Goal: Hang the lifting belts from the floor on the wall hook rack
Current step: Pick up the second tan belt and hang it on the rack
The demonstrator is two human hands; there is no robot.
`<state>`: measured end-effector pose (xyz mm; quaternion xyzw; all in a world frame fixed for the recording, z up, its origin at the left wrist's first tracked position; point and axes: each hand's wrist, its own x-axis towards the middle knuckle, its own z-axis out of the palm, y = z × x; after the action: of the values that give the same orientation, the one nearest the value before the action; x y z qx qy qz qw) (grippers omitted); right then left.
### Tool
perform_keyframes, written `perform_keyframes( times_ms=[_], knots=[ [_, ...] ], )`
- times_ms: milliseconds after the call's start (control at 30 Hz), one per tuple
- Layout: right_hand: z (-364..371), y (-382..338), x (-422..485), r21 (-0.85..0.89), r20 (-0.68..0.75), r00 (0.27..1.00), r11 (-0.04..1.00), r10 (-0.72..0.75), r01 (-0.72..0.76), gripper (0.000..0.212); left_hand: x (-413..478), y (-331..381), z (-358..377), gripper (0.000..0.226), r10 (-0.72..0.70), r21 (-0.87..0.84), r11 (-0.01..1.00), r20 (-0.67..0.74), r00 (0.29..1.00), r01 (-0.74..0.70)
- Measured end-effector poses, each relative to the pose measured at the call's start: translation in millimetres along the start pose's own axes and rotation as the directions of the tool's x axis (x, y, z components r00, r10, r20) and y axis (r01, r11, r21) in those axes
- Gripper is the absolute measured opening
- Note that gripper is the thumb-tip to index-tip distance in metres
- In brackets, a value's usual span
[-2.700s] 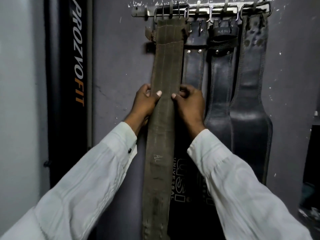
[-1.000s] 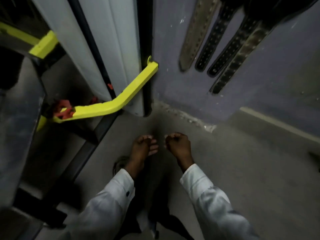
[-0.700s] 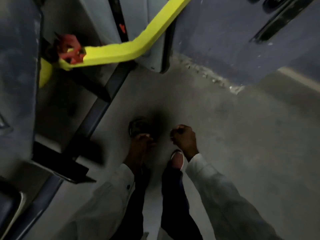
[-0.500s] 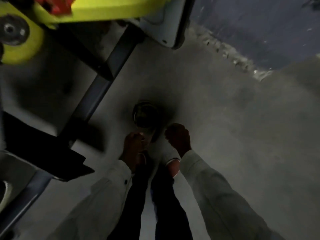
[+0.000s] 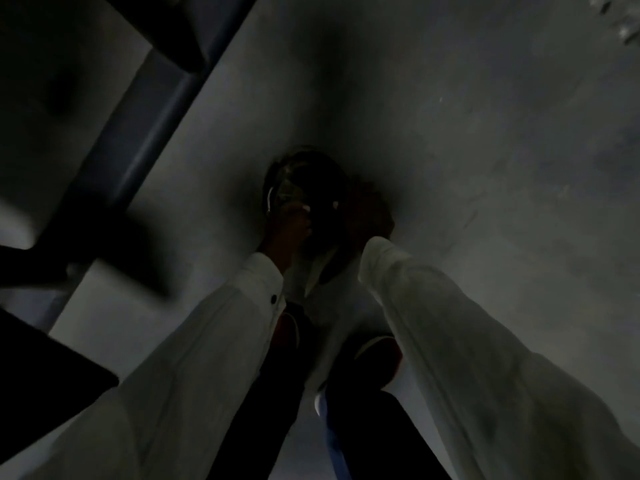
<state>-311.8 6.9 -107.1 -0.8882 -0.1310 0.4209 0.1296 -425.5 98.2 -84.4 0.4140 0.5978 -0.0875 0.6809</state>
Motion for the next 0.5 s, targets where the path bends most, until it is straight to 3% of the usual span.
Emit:
perform_keyframes(
  times_ms=[67, 167, 233, 367, 433, 500],
  knots=[
    [16.2, 15.5, 10.4, 0.146, 0.104, 0.991, 0.984, 0.087, -0.102, 0.068, 12.9, 7.0, 16.2, 0.040, -0.003, 0.020, 1.000, 0.010, 1.000, 0.003],
    [27.5, 35.3, 3.1, 0.484, 0.230, 0.957, 0.833, 0.176, -0.269, 0.048, 28.4, 12.5, 43.5, 0.049, 0.036, 0.157, 0.987, 0.020, 0.999, -0.039],
    [30.3, 47.9, -8.2, 0.458, 0.298, 0.938, 0.835, 0.177, -0.304, 0.041, 25.6, 16.9, 64.6, 0.056, 0.033, 0.146, 0.988, 0.044, 0.998, -0.039],
    [40.4, 62.7, -22.3, 0.172, 0.358, 0.920, 0.957, 0.162, -0.235, 0.056, 31.5, 15.4, 86.3, 0.057, 0.087, 0.243, 0.965, 0.059, 0.994, -0.099],
    [35.8, 67.1, -23.4, 0.116, 0.264, 0.952, 0.975, 0.155, -0.191, 0.043, 39.6, 18.4, 86.9, 0.068, 0.111, 0.276, 0.954, 0.057, 0.992, -0.122],
    [26.8, 71.7, -21.7, 0.143, 0.059, 0.992, 0.983, 0.112, -0.119, 0.040, 48.7, 19.3, 85.2, 0.099, 0.133, 0.298, 0.946, 0.004, 0.991, -0.128]
  ],
)
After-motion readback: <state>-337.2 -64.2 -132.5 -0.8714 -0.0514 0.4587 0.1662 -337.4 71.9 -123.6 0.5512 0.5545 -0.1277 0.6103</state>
